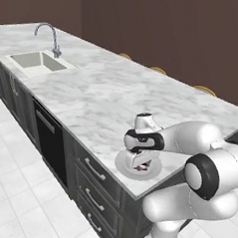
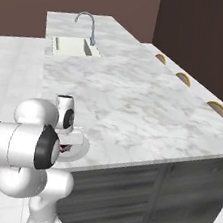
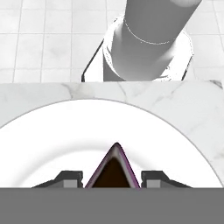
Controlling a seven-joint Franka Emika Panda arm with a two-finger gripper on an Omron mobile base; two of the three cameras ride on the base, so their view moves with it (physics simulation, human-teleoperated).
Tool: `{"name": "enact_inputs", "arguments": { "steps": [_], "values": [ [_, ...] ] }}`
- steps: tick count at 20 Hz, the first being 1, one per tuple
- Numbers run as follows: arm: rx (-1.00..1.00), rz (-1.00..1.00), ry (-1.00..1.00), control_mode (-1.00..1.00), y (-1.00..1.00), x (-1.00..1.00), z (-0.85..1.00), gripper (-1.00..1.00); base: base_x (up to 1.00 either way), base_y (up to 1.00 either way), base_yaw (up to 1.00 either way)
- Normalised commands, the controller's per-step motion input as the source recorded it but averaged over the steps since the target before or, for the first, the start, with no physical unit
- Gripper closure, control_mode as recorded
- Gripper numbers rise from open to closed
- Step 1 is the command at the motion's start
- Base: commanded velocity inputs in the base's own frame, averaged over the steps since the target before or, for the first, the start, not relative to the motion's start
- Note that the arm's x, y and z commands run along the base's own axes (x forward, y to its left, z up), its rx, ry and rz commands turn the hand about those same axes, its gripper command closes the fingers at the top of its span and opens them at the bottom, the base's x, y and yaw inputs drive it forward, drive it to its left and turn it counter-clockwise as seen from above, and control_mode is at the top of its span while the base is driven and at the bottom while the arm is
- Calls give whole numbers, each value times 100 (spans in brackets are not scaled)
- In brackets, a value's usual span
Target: Take the baked cake out of the oven and place it on the plate for cooling. Then close the oven door.
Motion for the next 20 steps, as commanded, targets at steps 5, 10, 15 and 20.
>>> {"name": "enact_inputs", "arguments": {
  "steps": [5,10,15,20],
  "values": [
    [2,5,-2,-100,0,0,-1,-100,0,0,0],
    [2,4,-4,-100,0,0,-1,-100,0,0,0],
    [1,0,-9,-100,-5,-16,34,-100,0,0,0],
    [8,-1,-16,-100,-18,-57,100,-100,0,0,0]
  ]
}}
